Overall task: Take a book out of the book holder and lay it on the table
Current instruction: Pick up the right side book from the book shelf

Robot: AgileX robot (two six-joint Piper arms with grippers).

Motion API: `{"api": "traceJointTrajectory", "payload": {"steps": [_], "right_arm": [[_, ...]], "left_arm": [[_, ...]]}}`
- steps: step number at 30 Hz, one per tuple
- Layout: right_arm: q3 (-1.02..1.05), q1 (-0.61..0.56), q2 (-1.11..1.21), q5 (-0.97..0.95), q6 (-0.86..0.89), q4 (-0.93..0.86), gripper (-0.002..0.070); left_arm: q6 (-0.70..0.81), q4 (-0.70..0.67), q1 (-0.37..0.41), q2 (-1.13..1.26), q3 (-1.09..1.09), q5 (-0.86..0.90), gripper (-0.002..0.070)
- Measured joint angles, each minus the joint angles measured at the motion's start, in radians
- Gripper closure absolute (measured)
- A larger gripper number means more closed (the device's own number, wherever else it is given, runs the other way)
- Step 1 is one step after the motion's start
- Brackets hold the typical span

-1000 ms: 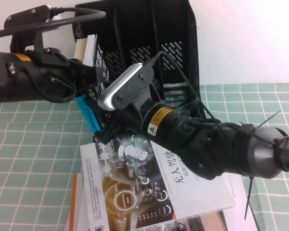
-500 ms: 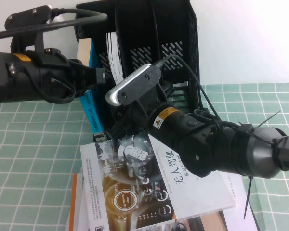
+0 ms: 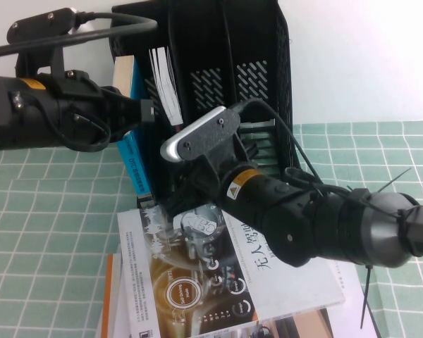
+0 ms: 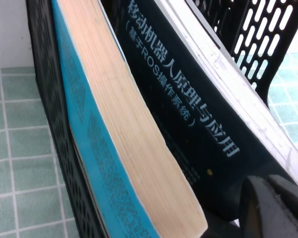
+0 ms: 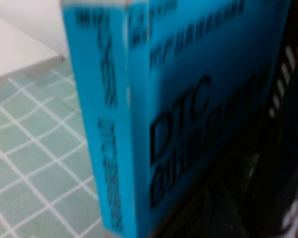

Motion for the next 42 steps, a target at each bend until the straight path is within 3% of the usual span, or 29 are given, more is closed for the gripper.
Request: {"api": "traceJointTrajectory", "payload": {"steps": [12, 15, 19, 25, 36, 42], "right_arm": [[0.076, 0.001, 0.000, -0.111, 0.049, -0.004, 0.0374], [0.077, 0.004, 0.002, -0.125, 0.059, -0.011, 0.0425], [0.078, 0.013, 0.007, -0.153, 0.073, -0.023, 0.0548], [0.087, 0.021, 0.016, -0.217, 0.063, -0.045, 0.0545], [0.090, 0.023, 0.025, -0.541, -0.087, -0.076, 0.0545], [0.090, 0.025, 0.002, -0.563, -0.183, -0.072, 0.0545]], "left_arm": [[0.000, 0.000, 0.000, 0.000, 0.000, 0.000, 0.0678], [0.005, 0.000, 0.000, 0.000, 0.000, 0.000, 0.0678], [0.013, 0.000, 0.000, 0.000, 0.000, 0.000, 0.0678], [0.027, 0.000, 0.000, 0.000, 0.000, 0.000, 0.0678], [0.093, 0.008, 0.000, -0.020, 0.000, -0.002, 0.0678], [0.097, 0.045, 0.000, -0.096, 0.000, -0.020, 0.0678]]}}
